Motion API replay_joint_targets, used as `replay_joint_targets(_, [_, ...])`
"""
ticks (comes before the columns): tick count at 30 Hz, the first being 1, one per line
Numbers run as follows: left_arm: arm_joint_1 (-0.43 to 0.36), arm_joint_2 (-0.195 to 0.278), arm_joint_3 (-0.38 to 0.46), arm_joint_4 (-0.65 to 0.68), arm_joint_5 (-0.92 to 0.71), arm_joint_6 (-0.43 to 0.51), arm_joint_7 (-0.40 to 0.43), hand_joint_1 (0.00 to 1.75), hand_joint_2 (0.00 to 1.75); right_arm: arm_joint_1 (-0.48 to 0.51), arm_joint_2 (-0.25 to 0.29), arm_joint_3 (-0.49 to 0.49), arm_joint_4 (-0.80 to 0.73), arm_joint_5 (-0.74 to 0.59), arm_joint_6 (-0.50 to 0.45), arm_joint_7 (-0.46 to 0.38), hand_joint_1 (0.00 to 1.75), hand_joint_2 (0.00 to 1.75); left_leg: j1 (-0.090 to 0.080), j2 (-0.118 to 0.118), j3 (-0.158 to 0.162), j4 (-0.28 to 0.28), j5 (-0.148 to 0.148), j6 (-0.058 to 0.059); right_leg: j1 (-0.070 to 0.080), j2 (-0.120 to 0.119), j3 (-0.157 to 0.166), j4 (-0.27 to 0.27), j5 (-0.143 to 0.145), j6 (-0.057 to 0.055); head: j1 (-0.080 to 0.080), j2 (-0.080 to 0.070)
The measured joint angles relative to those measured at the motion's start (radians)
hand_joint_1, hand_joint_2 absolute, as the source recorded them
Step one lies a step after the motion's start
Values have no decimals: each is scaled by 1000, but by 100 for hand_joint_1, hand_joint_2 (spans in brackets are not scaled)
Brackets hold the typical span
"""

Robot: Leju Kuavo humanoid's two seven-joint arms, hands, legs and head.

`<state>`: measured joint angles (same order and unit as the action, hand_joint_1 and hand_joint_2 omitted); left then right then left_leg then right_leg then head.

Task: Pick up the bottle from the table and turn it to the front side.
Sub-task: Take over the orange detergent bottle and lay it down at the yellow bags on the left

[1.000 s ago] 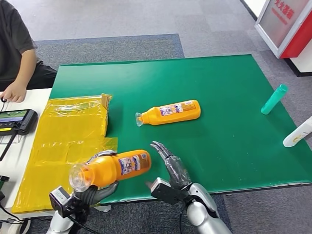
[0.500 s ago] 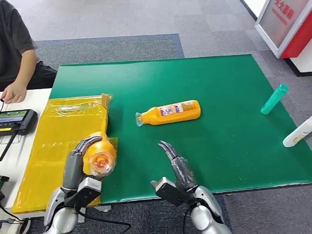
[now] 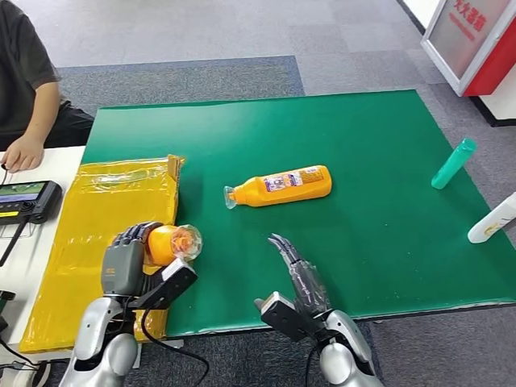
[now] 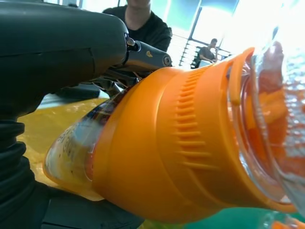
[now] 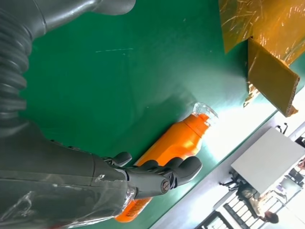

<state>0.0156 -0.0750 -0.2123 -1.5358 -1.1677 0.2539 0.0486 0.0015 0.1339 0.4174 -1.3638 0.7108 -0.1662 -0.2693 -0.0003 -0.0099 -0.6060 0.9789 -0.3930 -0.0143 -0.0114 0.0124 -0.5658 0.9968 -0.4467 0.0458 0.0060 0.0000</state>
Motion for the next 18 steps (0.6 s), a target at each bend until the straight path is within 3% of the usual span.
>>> replay_joint_targets(10, [-76,27,3,78,-96,-67,103,173,175,1,11,-11,0,5,12,2,0,175,0,0,1,0,0,0,0,0,1,0,0,0,0,0])
replay_joint_targets(14, [-122,57,3,140,-163,-102,132,151,175,-2,14,-11,2,5,17,2,0,175,0,0,2,0,1,-1,0,0,2,0,0,0,0,0])
replay_joint_targets(18, [-172,90,1,217,-210,-141,144,143,175,-9,14,-12,7,5,20,2,0,175,0,0,3,0,1,-1,0,0,3,0,0,-1,0,0])
